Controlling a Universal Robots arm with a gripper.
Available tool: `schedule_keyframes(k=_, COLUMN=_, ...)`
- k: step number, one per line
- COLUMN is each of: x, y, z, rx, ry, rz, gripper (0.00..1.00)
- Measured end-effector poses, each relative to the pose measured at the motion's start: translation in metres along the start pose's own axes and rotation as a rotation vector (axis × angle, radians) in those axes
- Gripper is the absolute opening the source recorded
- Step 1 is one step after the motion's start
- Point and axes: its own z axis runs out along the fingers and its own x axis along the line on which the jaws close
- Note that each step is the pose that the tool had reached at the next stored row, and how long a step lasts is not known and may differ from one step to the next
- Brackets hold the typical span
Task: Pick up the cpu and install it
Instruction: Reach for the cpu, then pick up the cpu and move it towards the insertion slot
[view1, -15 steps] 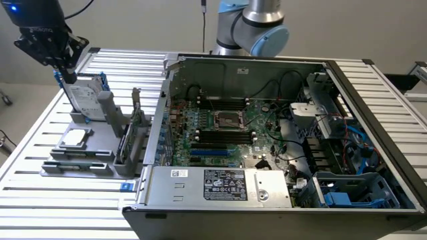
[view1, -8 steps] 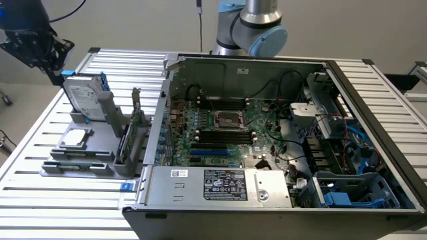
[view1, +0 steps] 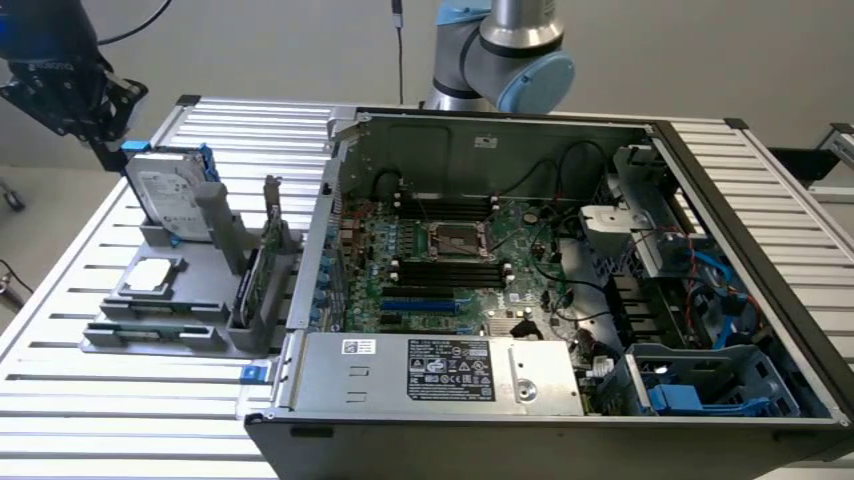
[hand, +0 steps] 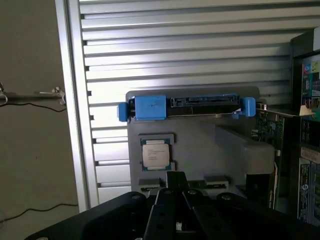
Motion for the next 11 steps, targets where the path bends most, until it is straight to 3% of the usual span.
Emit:
schedule_keyframes(k=9, x=0.0, y=0.0, z=0.0, rx=0.0042, ry=-0.0003, rz=-0.001, gripper=0.12)
schedule_keyframes(k=11, x=0.0, y=0.0, z=0.0, rx=0.0051, ry=-0.0004, rz=-0.001, gripper=0.24)
